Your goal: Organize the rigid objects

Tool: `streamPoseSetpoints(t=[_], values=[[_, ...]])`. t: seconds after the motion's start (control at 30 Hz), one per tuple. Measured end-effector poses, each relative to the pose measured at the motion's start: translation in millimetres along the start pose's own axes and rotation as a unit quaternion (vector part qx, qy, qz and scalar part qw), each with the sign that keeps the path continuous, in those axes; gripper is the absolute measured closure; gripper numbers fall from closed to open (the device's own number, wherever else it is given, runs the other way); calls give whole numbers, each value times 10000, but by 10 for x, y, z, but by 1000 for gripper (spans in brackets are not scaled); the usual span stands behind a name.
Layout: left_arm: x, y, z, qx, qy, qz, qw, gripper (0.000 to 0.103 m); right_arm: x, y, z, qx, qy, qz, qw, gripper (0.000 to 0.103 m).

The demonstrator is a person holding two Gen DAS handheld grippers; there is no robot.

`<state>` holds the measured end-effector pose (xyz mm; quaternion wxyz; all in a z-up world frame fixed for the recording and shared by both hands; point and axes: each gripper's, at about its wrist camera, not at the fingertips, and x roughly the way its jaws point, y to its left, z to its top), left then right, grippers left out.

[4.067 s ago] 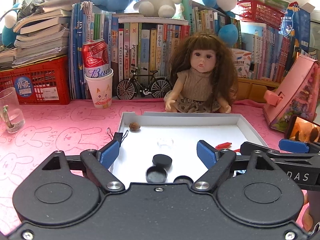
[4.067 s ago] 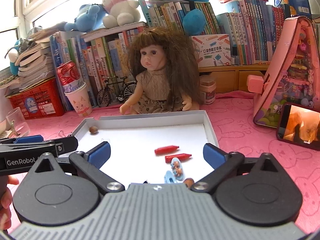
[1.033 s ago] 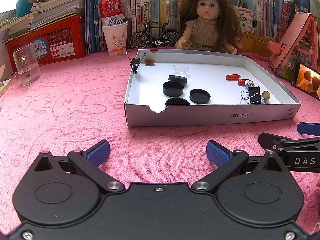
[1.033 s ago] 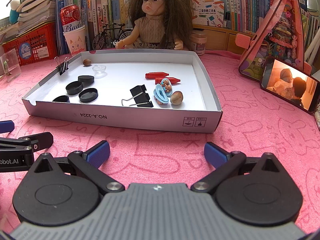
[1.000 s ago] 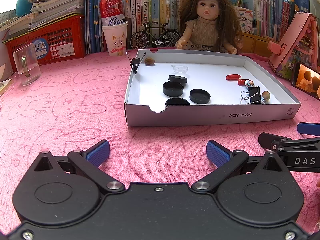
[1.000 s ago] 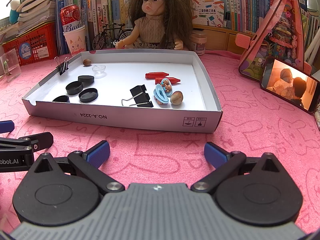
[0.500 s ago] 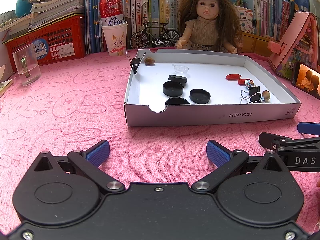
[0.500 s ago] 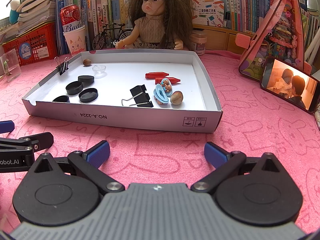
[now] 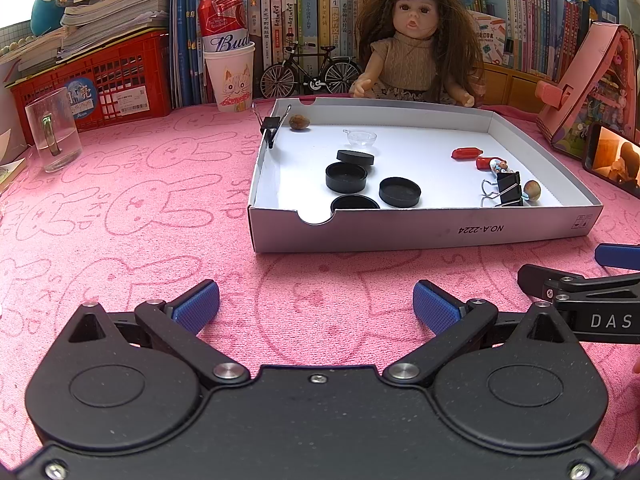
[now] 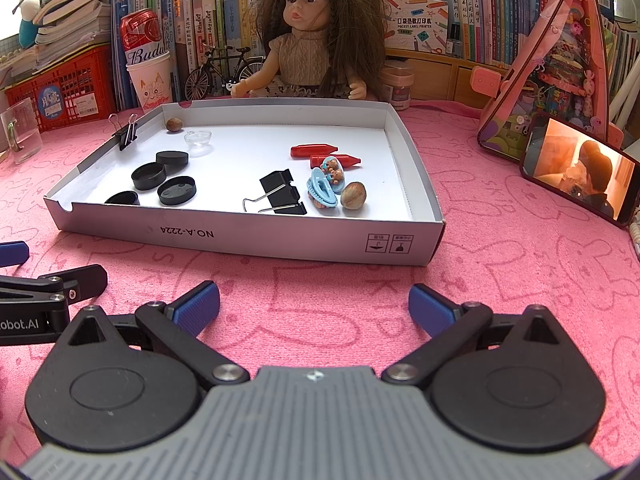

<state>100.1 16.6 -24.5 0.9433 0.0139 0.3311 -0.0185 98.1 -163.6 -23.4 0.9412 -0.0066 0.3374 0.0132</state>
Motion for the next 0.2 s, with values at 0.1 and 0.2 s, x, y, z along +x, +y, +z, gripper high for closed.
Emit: streamPoseSetpoints(t=[0.1, 0.2], values=[[0, -2, 0, -2, -1, -1, 10000, 0, 0, 0, 0, 0, 0, 0, 10000, 0], [1, -4, 0, 5, 1, 9, 10000, 0, 0, 0, 0, -1, 1, 0, 10000, 0]])
